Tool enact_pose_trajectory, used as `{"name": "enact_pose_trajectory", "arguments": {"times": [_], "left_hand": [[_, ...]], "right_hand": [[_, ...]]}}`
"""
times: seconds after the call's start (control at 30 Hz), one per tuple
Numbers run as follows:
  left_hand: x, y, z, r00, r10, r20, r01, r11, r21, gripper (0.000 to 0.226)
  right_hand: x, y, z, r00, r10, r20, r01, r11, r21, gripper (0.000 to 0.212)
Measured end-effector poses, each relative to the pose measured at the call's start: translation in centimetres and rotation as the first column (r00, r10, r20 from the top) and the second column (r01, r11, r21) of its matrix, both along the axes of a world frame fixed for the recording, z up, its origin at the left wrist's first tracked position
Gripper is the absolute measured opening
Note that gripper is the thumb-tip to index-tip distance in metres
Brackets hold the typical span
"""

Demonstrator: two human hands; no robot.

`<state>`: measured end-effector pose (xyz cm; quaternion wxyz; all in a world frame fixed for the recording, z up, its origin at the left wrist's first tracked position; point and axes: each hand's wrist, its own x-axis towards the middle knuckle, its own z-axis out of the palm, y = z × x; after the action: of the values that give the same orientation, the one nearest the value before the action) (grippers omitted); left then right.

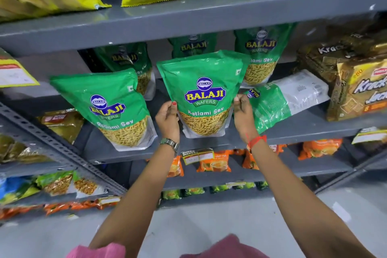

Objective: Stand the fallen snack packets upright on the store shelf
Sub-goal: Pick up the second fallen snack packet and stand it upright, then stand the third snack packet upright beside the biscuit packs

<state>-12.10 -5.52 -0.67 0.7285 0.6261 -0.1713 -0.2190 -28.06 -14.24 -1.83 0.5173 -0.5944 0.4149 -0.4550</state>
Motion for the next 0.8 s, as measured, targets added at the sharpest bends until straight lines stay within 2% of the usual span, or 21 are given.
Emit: {"name": "enact_pose_trajectory", "arguments": {"times": [0.1,0.2,0.3,0.37,0.4,0.47,0.53,0.6,0.63,0.7,0.77,0.8], "left_hand": [[-0.1,1.2,-0.2,1.0,-0.028,-0.001,0.028,1.0,0.007,0.021],[-0.4,2.0,0.0,0.999,-0.03,0.035,0.029,1.0,0.011,0.019],[-1.6,2.6,0.1,0.992,0.123,-0.032,-0.126,0.988,-0.094,0.017],[-3.3,3.3,-0.8,0.974,0.204,-0.101,-0.213,0.974,-0.082,0.027],[-4.5,3.7,-1.5,0.975,0.193,-0.111,-0.199,0.979,-0.048,0.03],[-7.7,4.0,-3.1,0.993,0.065,-0.096,-0.066,0.998,-0.001,0.035],[-11.3,3.9,-3.8,0.992,-0.121,-0.025,0.122,0.991,0.05,0.035],[-14.6,2.5,-3.6,0.935,-0.346,0.084,0.335,0.935,0.117,0.034],[-16.1,1.2,-3.4,0.889,-0.445,0.108,0.425,0.89,0.166,0.033],[-19.0,-1.8,-3.0,0.82,-0.572,0.004,0.548,0.788,0.281,0.031],[-21.6,-5.0,-2.9,0.755,-0.546,-0.364,0.644,0.722,0.253,0.028],[-22.7,-6.3,-2.8,0.661,-0.486,-0.572,0.68,0.71,0.183,0.028]], "right_hand": [[-0.2,1.7,-0.1,0.998,-0.064,-0.026,0.063,0.997,-0.034,0.009],[-0.1,2.7,-0.1,0.994,-0.11,-0.001,0.11,0.994,-0.03,0.019],[-0.7,3.2,0.5,0.987,-0.137,0.087,0.137,0.991,0.007,0.025],[-2.1,3.1,0.4,0.973,-0.175,0.152,0.171,0.984,0.044,0.016],[-3.0,2.8,0.2,0.963,-0.221,0.156,0.213,0.975,0.064,0.012],[-5.1,1.6,-0.2,0.917,-0.369,0.152,0.355,0.928,0.113,0.011],[-6.9,0.1,-0.8,0.825,-0.551,0.127,0.524,0.829,0.193,0.019],[-8.6,-1.6,-1.3,0.768,-0.64,0.034,0.616,0.752,0.237,0.027],[-9.4,-2.4,-1.5,0.761,-0.647,-0.037,0.639,0.74,0.209,0.027],[-11.0,-4.2,-1.7,0.764,-0.625,-0.157,0.642,0.762,0.089,0.026],[-12.6,-6.8,-1.1,0.791,-0.572,-0.216,0.569,0.818,-0.085,0.024],[-13.2,-8.3,-0.5,0.804,-0.533,-0.262,0.502,0.846,-0.179,0.023]]}}
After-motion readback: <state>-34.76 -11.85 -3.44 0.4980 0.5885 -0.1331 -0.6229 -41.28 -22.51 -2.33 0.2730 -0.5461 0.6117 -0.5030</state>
